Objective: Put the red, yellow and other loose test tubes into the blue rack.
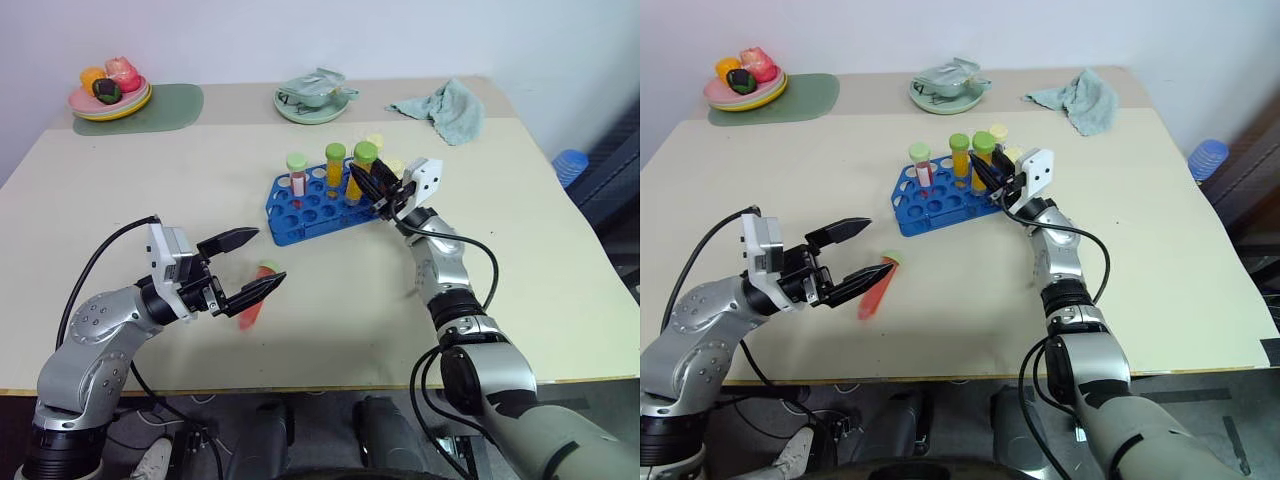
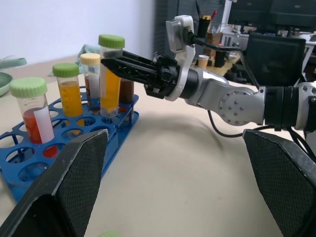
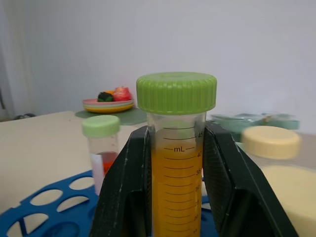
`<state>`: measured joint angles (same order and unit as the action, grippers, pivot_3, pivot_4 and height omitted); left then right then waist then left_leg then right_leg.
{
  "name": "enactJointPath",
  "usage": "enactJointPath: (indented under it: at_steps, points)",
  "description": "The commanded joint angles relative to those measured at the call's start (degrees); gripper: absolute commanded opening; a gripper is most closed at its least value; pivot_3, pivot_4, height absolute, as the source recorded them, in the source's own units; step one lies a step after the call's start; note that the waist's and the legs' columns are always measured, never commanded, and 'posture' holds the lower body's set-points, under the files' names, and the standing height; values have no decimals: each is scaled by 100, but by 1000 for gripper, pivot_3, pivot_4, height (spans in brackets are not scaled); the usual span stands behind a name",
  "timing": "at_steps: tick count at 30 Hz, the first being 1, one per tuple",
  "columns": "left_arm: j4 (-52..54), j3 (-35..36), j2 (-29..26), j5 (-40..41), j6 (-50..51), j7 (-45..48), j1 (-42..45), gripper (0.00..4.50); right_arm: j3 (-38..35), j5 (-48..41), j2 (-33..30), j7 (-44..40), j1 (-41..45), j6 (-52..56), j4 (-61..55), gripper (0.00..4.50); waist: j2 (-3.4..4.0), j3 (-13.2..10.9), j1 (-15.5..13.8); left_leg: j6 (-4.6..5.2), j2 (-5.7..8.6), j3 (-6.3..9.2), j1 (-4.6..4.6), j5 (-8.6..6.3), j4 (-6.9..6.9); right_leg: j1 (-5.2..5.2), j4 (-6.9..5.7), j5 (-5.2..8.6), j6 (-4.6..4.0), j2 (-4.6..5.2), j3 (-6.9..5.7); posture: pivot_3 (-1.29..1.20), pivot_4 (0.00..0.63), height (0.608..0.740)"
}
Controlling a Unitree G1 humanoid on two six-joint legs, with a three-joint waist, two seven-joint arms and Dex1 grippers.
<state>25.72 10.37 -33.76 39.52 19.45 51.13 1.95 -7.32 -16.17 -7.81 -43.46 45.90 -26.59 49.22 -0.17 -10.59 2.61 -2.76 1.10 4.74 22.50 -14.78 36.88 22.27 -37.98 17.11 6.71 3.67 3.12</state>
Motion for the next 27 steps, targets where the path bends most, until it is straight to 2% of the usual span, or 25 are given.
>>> enactJointPath:
  at_steps: [1,10,27]
  points:
    - [204,99,-28,113,-39,-3,-2,4500,0,-16,5,-80,-175,117,-77,819,0,0,4,0,0,0,0,0,-1,0,0,0,0,0,0,0,150,740]
    - [167,56,1,99,-51,-4,29,4500,161,-39,169,-55,-662,369,-818,819,0,0,3,0,-1,0,0,0,-2,0,0,0,0,1,0,0,150,740]
    - [181,69,17,80,-69,-14,14,4500,185,32,310,-78,-254,261,-385,819,0,0,10,0,-2,-1,-1,0,-5,3,0,1,-2,-1,1,0,150,740]
